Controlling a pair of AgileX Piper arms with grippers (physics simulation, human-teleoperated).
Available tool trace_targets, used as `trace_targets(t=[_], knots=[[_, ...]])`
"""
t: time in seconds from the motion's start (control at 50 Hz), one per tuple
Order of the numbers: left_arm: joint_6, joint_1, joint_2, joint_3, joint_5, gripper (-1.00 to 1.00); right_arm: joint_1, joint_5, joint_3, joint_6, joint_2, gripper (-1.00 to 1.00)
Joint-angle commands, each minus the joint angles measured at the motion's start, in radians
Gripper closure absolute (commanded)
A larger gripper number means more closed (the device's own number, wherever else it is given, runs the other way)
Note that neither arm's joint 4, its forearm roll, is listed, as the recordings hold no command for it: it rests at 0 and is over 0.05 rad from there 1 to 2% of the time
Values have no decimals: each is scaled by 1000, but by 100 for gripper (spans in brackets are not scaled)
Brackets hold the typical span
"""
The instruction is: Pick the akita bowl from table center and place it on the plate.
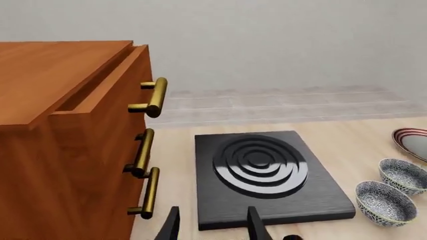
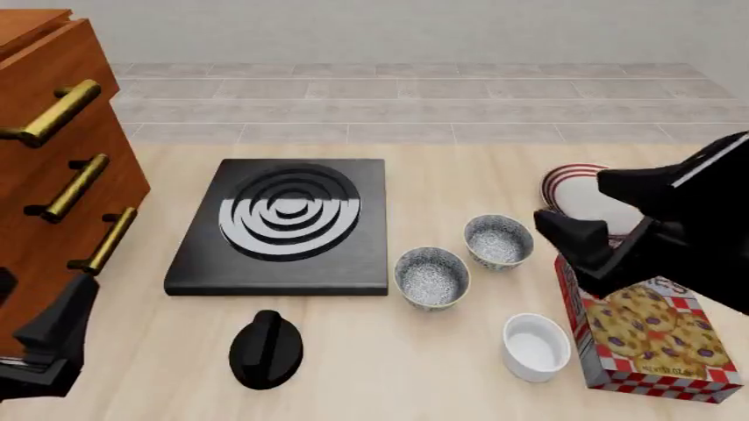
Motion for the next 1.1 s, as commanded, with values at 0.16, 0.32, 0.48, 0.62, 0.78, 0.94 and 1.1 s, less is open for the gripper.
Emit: trace_targets(t=[0.16, 0.32, 0.48, 0.62, 0.78, 0.94, 1.1], knots=[[-24, -16, 46, -1, -22, -100, 125, 26, -110, -190, 263, -100], [-30, -18, 62, -1, -33, -100, 164, 52, -143, -245, 349, -100], [-13, -15, 61, -1, -34, -100, 168, 20, -119, -388, 470, -100], [-13, -16, 70, -1, -41, -100, 190, 19, -145, -402, 502, -100], [-19, -22, 93, 0, -56, -100, 228, 30, -180, -416, 562, -100], [-14, -24, 73, 0, -40, -100, 252, 22, -185, -424, 615, -100], [-16, -27, 75, 0, -40, -100, 259, -8, -185, -446, 680, -100]])
